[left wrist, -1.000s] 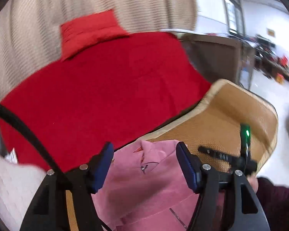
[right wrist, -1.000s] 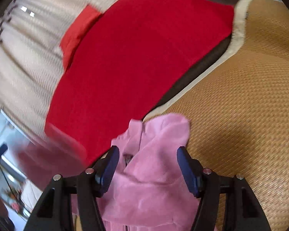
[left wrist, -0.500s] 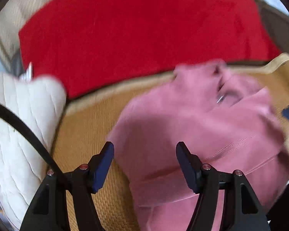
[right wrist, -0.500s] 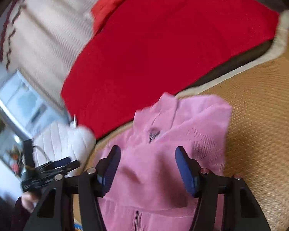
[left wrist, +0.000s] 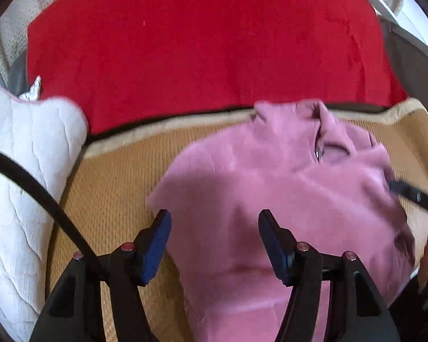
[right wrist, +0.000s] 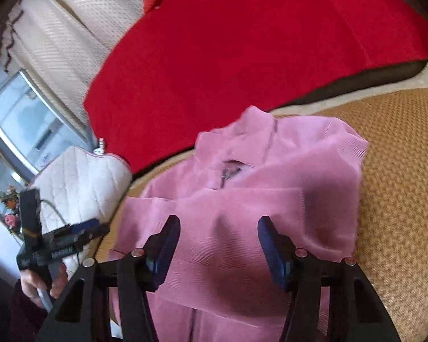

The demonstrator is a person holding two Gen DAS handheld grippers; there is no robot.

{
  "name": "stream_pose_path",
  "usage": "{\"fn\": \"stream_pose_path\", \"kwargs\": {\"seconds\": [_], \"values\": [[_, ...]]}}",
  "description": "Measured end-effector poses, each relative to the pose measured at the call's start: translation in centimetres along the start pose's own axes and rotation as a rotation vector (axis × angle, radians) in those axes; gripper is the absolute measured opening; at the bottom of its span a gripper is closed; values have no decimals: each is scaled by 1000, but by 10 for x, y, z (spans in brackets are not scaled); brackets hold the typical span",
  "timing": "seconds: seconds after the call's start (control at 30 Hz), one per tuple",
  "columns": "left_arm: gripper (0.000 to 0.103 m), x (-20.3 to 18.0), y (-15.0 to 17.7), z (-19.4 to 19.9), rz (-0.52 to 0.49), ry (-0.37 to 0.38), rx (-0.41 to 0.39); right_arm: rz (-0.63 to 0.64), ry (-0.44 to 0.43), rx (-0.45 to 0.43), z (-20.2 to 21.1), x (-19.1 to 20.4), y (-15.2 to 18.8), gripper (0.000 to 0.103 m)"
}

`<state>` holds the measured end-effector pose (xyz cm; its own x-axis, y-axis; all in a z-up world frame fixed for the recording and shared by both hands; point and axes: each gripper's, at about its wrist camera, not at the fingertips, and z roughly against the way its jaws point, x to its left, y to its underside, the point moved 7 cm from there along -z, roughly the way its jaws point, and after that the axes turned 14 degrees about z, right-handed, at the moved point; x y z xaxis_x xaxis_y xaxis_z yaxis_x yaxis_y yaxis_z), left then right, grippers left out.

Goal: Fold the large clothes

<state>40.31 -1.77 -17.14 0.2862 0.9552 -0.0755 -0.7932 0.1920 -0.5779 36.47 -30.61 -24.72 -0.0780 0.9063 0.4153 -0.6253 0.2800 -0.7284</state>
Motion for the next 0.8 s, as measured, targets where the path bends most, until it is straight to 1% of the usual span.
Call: {"fn": "stream_pose_path", "kwargs": {"seconds": [0.03, 0.1, 0.13, 0.17, 0.23, 0.27, 0.33, 0.43, 0.47, 0.53, 0.57, 0.63, 0.67, 0.7, 0.73, 0.8], "values": [[65, -2, -4, -5, 0, -23, -18, 5, 1, 9, -5, 2, 0, 61], [65, -5, -5, -18, 9, -61, -13, 7, 12, 51, -16, -1, 6, 60], [65, -2, -2, -31, 20, -91, 13, 4, 26, 88, -23, -3, 11, 61], [65, 3, 5, -43, 36, -114, 60, 1, 35, 106, -28, -6, 14, 59], [65, 10, 20, -73, 60, -144, 164, 12, 31, 97, -28, -3, 13, 59], [65, 13, 27, -81, 77, -140, 192, 17, 25, 93, -24, -1, 13, 58], [65, 17, 31, -74, 100, -113, 162, 22, 7, 71, -15, 3, 12, 59], [65, 20, 37, -49, 105, -69, 121, 66, -43, 50, -2, 17, 13, 59], [65, 21, 41, -37, 106, -45, 91, 88, -54, 47, 0, 22, 14, 59], [65, 21, 50, -22, 104, -8, 60, 132, -71, 71, -3, 33, 21, 59], [65, 21, 57, -19, 106, 6, 55, 139, -70, 103, -8, 34, 27, 59], [65, 21, 74, -25, 95, -14, 96, 139, -65, 215, -30, 32, 43, 59], [65, 22, 79, -29, 85, -30, 121, 136, -69, 223, -33, 32, 46, 58], [65, 22, 83, -34, 81, -46, 140, 138, -67, 202, -29, 33, 45, 56], [65, 24, 85, -36, 89, -45, 148, 135, -77, 204, -25, 35, 44, 56], [65, 28, 83, -26, 134, -18, 142, 119, -104, 190, -15, 35, 41, 58]]}}
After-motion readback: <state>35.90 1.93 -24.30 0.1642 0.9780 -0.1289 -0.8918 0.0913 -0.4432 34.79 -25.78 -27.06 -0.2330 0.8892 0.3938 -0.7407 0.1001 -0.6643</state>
